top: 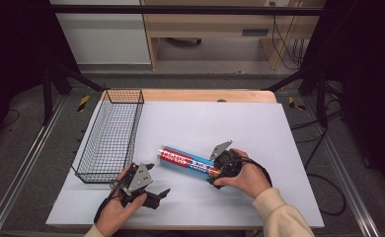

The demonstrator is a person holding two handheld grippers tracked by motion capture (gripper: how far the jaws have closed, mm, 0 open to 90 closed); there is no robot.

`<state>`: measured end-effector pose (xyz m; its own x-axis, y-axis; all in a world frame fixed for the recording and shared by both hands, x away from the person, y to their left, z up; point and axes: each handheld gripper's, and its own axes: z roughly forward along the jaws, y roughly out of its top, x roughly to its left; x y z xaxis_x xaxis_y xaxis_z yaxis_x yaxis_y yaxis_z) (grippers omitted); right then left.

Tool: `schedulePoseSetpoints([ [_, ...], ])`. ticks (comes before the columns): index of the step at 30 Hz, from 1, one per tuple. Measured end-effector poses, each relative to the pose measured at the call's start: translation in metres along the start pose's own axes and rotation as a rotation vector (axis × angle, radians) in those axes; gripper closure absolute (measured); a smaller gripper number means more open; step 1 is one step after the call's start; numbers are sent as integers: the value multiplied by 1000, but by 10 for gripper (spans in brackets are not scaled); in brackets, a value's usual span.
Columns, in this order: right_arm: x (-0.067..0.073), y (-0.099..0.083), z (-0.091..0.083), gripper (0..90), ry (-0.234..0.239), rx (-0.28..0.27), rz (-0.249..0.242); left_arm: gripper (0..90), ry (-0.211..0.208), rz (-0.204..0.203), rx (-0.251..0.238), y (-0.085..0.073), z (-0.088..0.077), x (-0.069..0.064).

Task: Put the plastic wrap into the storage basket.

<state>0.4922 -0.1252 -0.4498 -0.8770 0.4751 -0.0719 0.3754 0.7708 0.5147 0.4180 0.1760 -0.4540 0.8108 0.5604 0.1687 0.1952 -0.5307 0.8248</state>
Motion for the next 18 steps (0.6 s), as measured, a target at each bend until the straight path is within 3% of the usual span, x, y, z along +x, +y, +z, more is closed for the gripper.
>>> schedulePoseSetpoints([
  [4,-2,1,3,246,13,31,-7,47,-8,-1,1,0,0,-1],
  [11,-3,3,5,298,2,70,-17,51,-15,1,5,1,1,-2],
  [16,1,2,3,306,-36,56,-77,53,-13,21,3,5,0,-2],
  [17,1,3,-2,306,-67,54,-100,53,-10,45,14,10,0,-1],
  [18,0,3,-5,306,-67,54,-105,53,-10,60,19,13,0,1],
])
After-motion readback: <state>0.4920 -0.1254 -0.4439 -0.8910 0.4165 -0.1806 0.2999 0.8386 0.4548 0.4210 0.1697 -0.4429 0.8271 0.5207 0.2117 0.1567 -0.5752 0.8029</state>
